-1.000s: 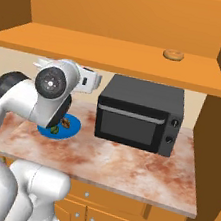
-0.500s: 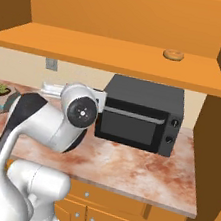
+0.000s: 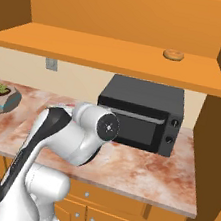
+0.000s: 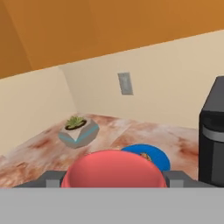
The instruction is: Pick the avocado and bread from the counter and place them on the plate. Then pick the jam from the cabinet and place it next to the plate. Lastly close the cabinet door.
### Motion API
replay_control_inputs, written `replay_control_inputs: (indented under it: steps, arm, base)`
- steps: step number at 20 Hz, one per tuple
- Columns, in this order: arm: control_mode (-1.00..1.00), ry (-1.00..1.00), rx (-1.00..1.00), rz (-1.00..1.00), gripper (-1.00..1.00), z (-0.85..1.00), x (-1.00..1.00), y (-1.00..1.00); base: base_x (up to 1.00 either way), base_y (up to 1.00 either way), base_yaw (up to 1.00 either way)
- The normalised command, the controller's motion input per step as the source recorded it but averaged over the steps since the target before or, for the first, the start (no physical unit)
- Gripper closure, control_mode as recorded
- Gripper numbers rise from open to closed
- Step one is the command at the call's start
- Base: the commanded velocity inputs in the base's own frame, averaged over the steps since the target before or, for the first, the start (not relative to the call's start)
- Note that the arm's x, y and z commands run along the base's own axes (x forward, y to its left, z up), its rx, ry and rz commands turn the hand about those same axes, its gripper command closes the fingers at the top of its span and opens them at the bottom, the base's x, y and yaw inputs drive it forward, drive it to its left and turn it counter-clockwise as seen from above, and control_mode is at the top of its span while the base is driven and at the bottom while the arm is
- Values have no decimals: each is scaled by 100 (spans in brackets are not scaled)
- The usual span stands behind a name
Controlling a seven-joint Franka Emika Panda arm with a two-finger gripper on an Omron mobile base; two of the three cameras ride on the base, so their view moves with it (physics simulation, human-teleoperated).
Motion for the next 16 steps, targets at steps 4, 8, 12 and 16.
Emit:
replay_control_inputs:
  steps: [4, 8, 12, 16]
  arm:
    - [-100, -1, 0, 6, 100, -51, 12, 0]
    - [-100, -7, 0, 1, 100, -47, 19, 0]
    - [-100, -8, 0, 0, 100, -41, 24, 0]
    - [-100, -8, 0, 0, 100, -34, 21, 0]
  base:
    - [0, 0, 0]
    - [0, 0, 0]
    - [0, 0, 0]
    - [0, 0, 0]
